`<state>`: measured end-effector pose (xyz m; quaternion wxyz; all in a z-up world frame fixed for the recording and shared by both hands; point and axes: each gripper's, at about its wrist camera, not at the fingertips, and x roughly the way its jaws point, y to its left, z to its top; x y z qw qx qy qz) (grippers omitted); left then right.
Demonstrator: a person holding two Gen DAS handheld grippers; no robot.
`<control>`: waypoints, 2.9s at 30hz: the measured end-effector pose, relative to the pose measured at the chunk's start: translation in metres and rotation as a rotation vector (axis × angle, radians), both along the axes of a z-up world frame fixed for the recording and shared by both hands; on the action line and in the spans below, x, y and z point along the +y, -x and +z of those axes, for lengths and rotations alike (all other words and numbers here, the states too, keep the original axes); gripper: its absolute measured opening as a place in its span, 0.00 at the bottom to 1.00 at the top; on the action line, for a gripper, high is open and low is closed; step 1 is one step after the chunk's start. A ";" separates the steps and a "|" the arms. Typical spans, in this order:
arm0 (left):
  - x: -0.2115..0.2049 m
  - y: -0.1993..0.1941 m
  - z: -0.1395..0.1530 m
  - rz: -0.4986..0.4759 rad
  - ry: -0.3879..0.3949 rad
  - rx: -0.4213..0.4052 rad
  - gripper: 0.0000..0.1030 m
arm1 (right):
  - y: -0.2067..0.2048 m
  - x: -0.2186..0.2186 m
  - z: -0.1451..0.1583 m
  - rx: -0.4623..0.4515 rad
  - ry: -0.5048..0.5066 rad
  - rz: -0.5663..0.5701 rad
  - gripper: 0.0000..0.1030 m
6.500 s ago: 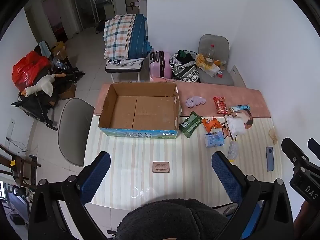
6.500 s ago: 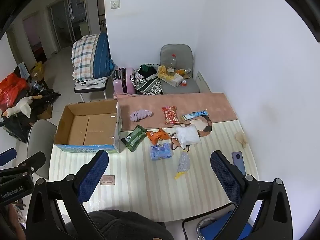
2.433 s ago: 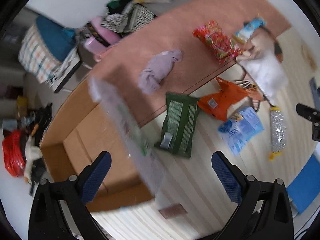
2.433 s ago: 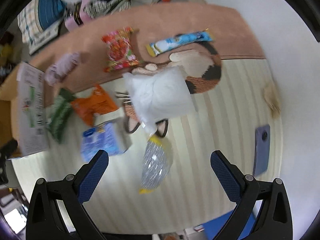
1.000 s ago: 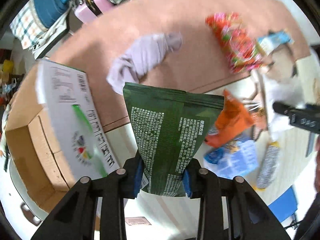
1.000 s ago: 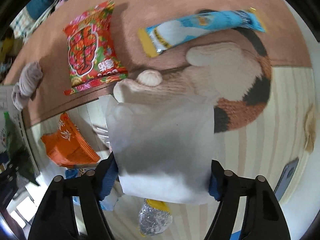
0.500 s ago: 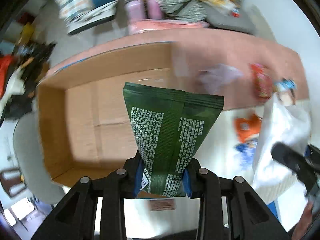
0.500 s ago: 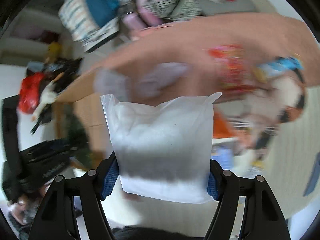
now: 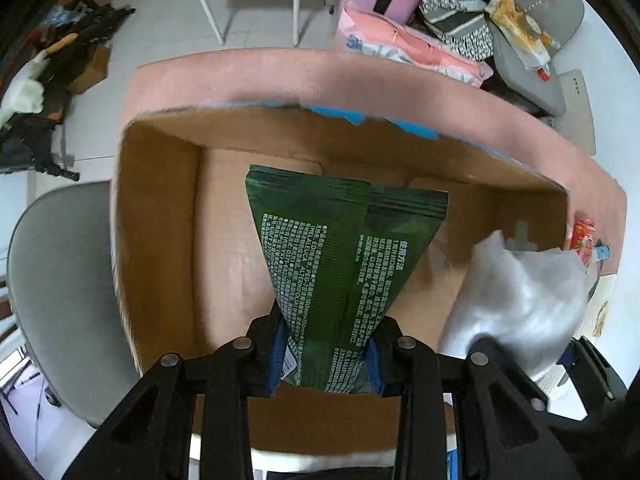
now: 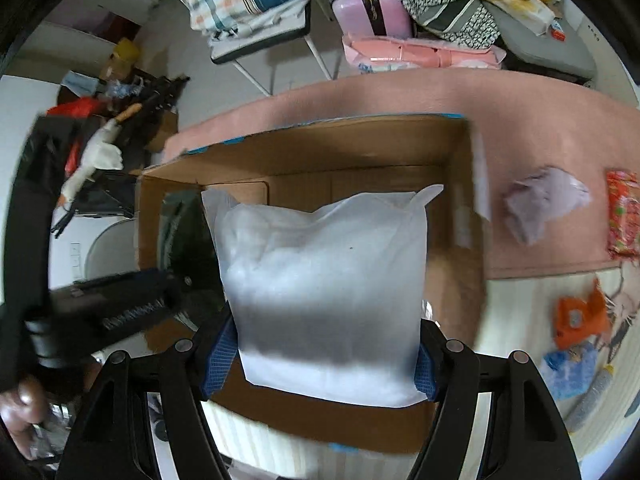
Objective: Organize soft objects
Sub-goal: 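Carry both packs into the cardboard box and open both tools, then grasp the lilac sock with the left tool while the right tool grasps the blue wipes pack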
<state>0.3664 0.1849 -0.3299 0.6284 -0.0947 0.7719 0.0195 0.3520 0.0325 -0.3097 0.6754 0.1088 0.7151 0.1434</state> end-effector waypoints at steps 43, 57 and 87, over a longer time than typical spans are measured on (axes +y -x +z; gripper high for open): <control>-0.005 0.117 0.112 -0.050 -0.132 -0.351 0.96 | 0.075 0.015 0.064 -0.267 0.274 0.072 1.00; -0.018 0.179 0.154 -0.045 -0.184 -0.460 0.96 | 0.155 -0.004 0.117 -0.360 0.158 0.069 1.00; -0.396 -0.032 -0.045 -1.011 -0.440 -0.122 0.96 | 0.173 -0.364 -0.112 0.240 -0.090 -1.065 0.94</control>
